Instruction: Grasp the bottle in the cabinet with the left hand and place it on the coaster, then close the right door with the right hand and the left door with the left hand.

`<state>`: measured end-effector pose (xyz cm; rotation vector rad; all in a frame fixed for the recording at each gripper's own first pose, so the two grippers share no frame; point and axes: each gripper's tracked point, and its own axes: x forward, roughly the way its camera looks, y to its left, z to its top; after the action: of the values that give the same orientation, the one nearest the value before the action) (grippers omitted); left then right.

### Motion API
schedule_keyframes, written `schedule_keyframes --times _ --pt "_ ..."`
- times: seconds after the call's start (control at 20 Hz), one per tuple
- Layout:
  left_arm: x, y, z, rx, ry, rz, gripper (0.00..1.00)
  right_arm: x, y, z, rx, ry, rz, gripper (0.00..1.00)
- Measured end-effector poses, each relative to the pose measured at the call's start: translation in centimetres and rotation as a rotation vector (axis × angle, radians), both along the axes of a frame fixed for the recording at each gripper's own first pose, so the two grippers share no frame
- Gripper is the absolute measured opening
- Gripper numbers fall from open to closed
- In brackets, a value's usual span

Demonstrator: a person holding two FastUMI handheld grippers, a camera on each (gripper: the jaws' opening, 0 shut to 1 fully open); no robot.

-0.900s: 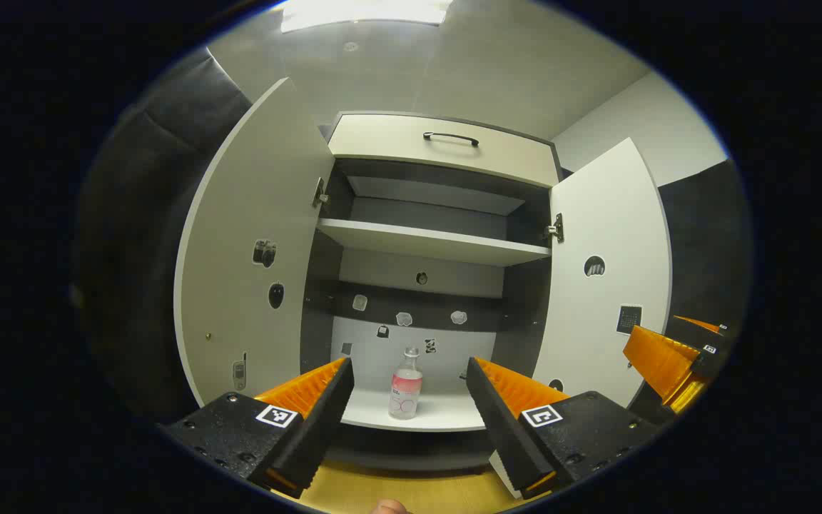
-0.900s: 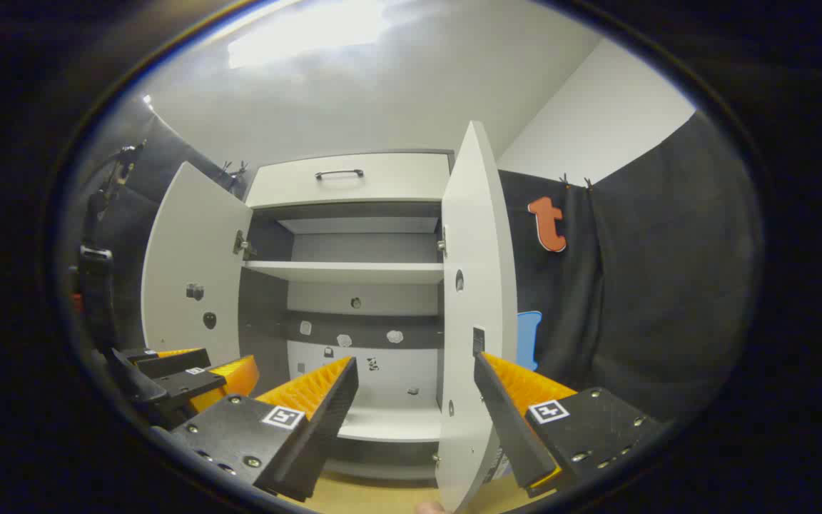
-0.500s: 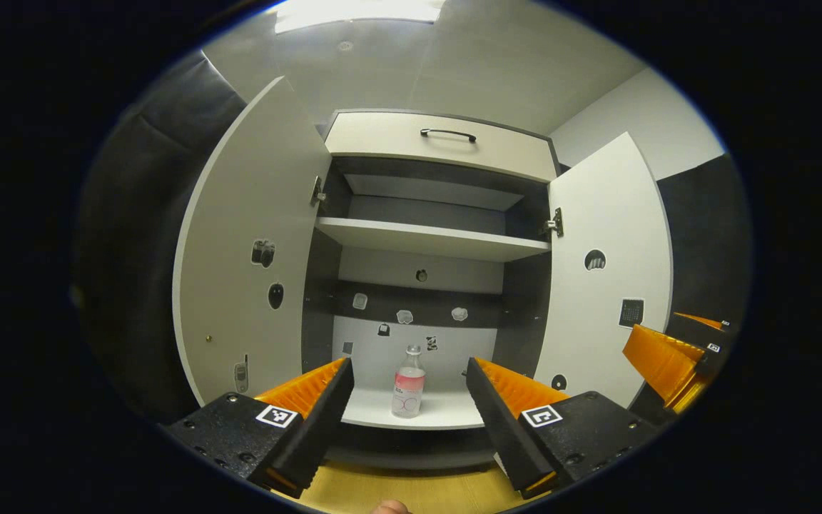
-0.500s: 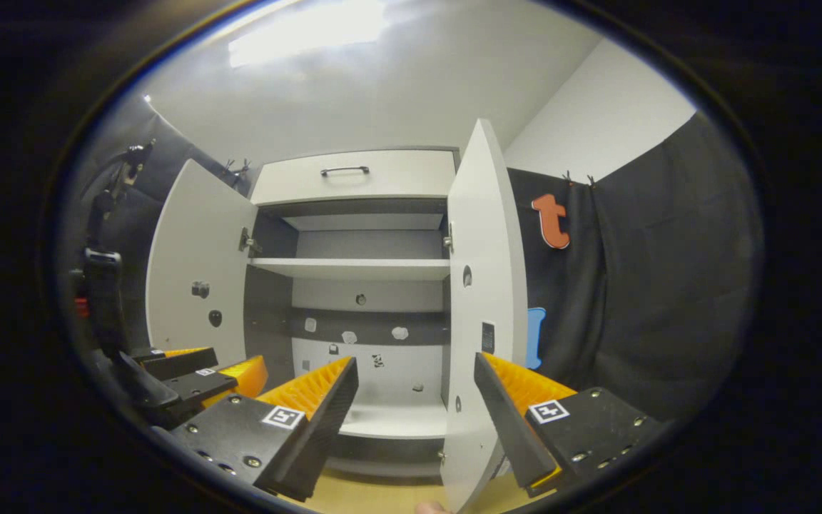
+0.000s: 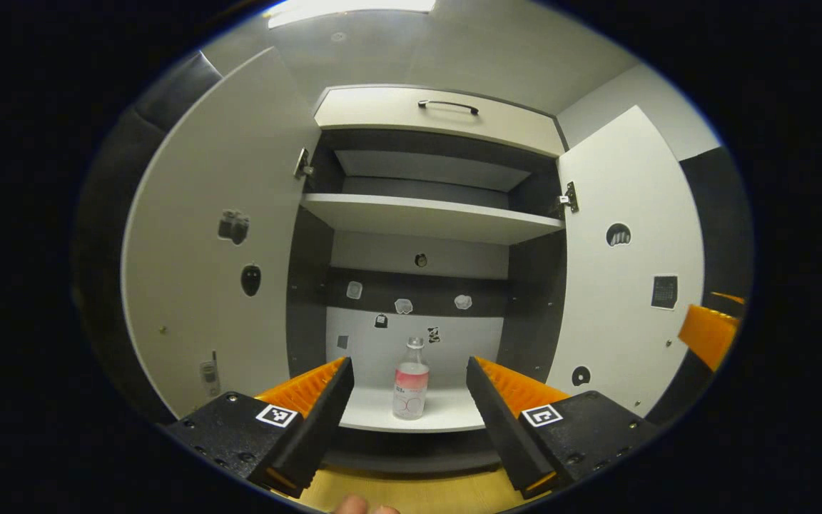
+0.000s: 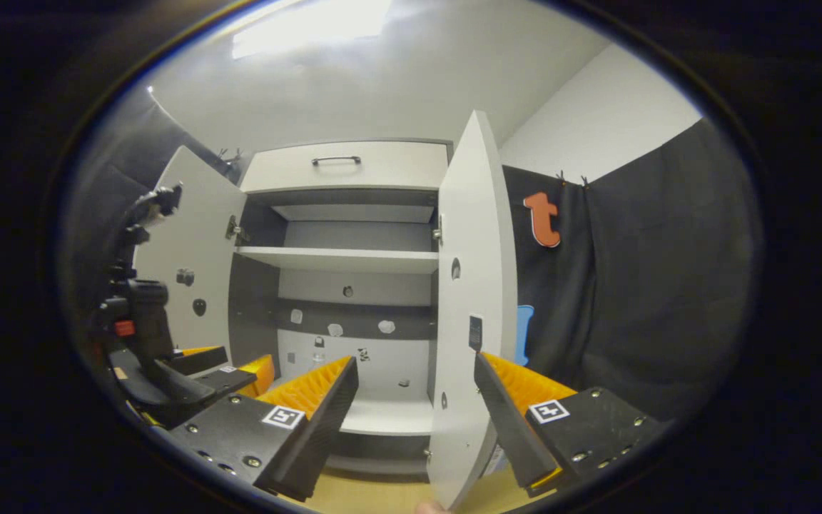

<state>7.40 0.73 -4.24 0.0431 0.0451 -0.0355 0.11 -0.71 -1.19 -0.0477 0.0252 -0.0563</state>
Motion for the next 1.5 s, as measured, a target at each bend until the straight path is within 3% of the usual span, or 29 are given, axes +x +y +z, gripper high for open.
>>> schedule_keyframes --times 0.6,1.15,1.2,1.25,1.5 --pt "14.6 -0.2 -6.7 0.081 0.071 -0.023 0.98 -1.8 -6.3 1.3 -0.075 -0.045 -0.238 0.98" --pt "21.1 0.9 -13.5 0.027 0.224 0.026 0.99 -4.0 -7.9 1.5 -0.139 -0.038 -0.331 0.98" --pt "21.3 1.0 -14.1 0.016 0.240 0.031 0.97 -4.2 -8.0 1.5 -0.140 -0.035 -0.333 0.98" --pt "21.5 1.0 -13.7 0.011 0.229 0.037 0.81 -4.3 -8.0 1.5 -0.140 -0.033 -0.333 0.98" --pt "21.0 0.6 -13.2 -0.001 0.239 0.012 0.76 -4.9 -8.4 1.5 -0.129 -0.032 -0.328 0.98"
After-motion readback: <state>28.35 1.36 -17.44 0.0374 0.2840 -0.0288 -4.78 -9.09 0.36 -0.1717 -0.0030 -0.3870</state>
